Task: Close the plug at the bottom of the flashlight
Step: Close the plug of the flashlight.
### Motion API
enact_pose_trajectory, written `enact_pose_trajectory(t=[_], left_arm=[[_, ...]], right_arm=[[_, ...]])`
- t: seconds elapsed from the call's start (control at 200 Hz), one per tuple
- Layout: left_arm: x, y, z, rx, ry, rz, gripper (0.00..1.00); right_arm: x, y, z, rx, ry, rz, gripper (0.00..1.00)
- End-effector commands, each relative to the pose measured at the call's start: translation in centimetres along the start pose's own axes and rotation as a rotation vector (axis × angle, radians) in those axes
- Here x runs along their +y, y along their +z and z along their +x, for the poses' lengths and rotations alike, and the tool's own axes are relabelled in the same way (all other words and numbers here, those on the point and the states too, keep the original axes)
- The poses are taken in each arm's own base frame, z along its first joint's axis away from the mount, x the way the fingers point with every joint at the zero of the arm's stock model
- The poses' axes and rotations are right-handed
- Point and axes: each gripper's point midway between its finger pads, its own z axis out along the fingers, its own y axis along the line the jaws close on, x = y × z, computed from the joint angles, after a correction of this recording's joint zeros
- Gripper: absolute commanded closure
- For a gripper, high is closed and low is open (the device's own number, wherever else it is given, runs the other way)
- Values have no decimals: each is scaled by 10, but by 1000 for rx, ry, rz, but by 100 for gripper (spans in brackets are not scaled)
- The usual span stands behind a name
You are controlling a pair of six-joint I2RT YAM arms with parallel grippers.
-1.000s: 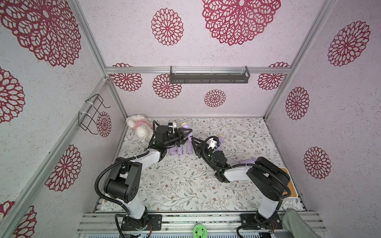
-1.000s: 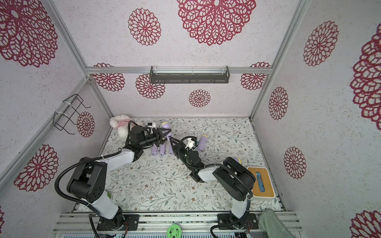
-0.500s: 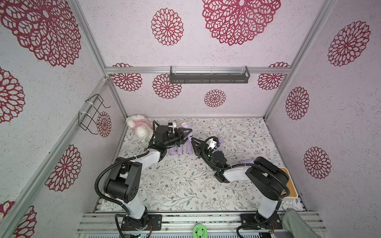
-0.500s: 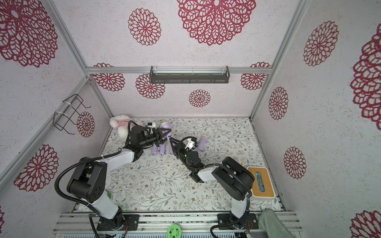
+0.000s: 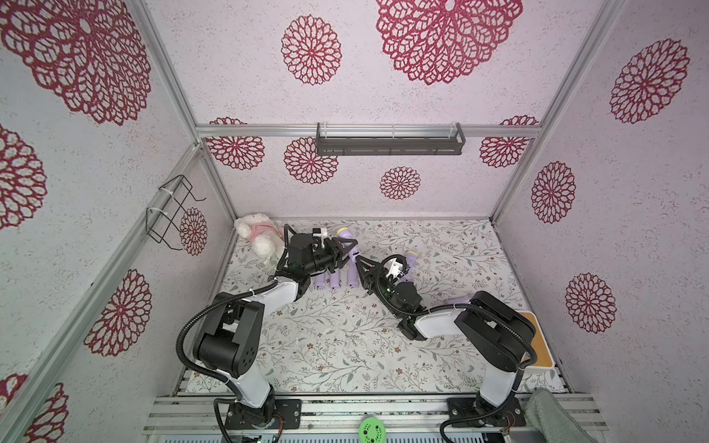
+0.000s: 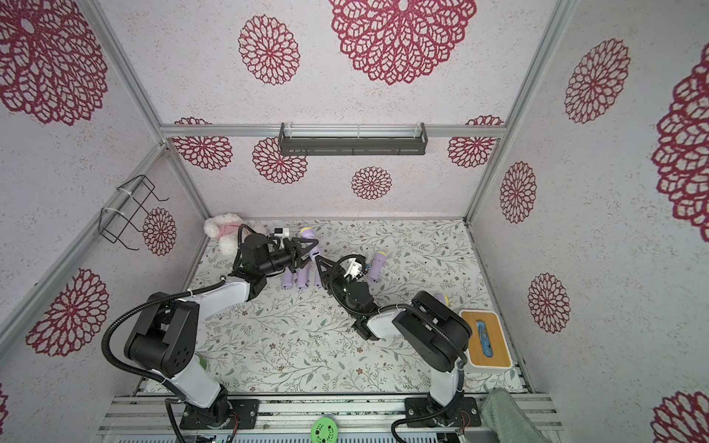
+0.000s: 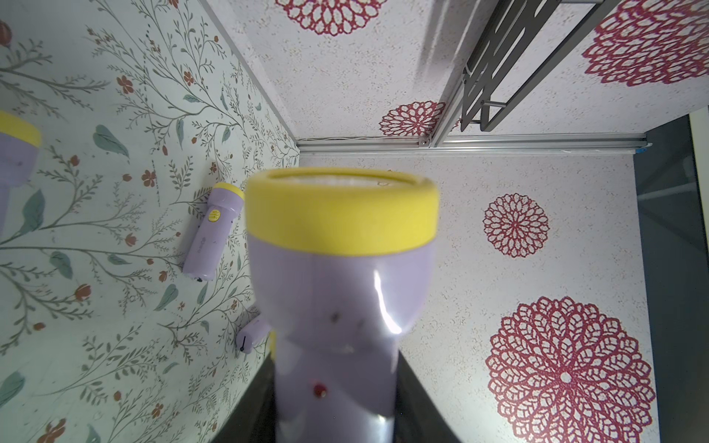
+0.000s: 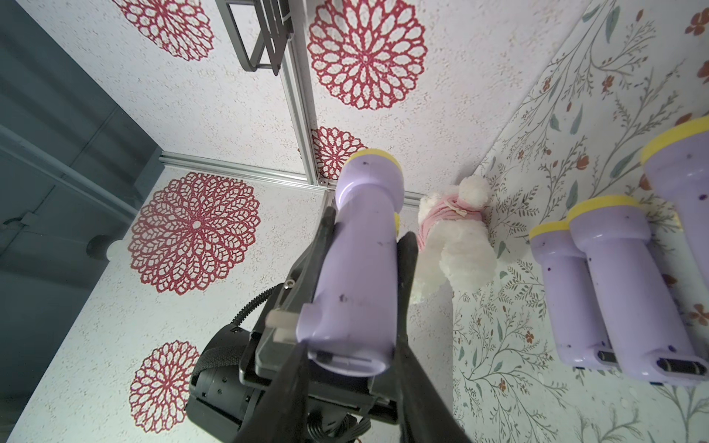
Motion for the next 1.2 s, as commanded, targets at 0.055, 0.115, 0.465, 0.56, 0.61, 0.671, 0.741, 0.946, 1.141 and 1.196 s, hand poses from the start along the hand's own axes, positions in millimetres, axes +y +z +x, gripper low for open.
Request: enact_pose_trajectory(t=[0.055, 0.115, 0.465, 0.56, 0.61, 0.671, 0.741, 0.946, 1.141, 1.196], left_arm=[[-10, 3, 8, 25, 37, 44, 100], [-10, 3, 9, 26, 38, 44, 100], [-13, 5, 14, 37, 45, 58, 100], [-14, 6, 15, 41, 46, 61, 100], [-15, 6, 17, 45, 48, 64, 100], [-16, 6, 16, 44, 49, 66, 100], [-16, 6, 16, 44, 50, 67, 100], [-18, 6, 17, 47, 49, 72, 100], [-18, 6, 19, 51, 50, 75, 100], [-18, 7, 19, 53, 51, 76, 100]], right_arm=[[24, 7, -4, -28, 21, -81, 63], [24, 8, -3, -28, 19, -81, 64], [25, 9, -5, -35, 15, -81, 65], [26, 9, -5, -38, 14, -82, 65], [26, 8, -6, -42, 11, -81, 65], [26, 8, -8, -48, 8, -80, 65], [25, 8, -9, -51, 4, -75, 65], [27, 11, -10, -51, 1, -78, 66], [26, 11, -10, -54, 1, -78, 68], [26, 11, -10, -56, 2, -79, 68]])
